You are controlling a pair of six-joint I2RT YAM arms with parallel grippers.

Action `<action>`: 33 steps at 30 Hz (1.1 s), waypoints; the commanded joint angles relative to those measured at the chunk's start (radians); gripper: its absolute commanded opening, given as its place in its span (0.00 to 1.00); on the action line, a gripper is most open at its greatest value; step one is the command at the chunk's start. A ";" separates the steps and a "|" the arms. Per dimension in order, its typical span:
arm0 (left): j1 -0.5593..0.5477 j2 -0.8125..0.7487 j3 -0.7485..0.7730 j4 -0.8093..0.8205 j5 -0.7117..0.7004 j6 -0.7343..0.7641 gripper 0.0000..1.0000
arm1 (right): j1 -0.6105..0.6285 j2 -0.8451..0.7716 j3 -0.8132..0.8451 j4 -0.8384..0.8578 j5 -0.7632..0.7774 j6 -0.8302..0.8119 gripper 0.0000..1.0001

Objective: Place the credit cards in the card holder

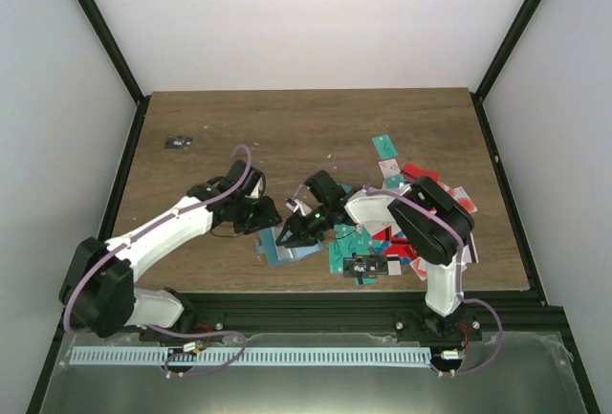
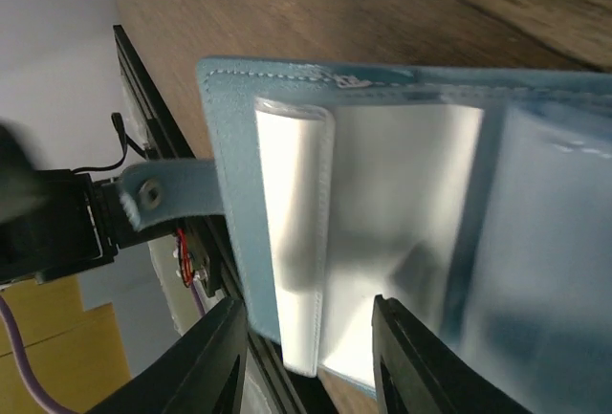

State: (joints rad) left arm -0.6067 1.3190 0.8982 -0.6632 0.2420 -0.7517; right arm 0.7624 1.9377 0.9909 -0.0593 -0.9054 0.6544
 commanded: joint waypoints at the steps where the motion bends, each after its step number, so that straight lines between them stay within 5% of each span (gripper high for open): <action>1: -0.001 0.065 -0.022 0.097 0.073 0.014 0.44 | 0.000 -0.079 0.054 -0.078 0.026 -0.027 0.39; 18: -0.068 0.146 0.108 0.019 0.051 0.076 0.43 | -0.025 -0.296 0.003 -0.334 0.246 -0.067 0.40; 33: -0.309 0.323 0.284 0.022 0.116 0.122 0.42 | -0.102 -0.692 -0.224 -0.694 0.648 0.143 0.56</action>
State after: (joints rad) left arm -0.8547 1.5635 1.1339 -0.6556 0.3092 -0.6682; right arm 0.6861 1.3453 0.8337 -0.6117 -0.3824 0.6922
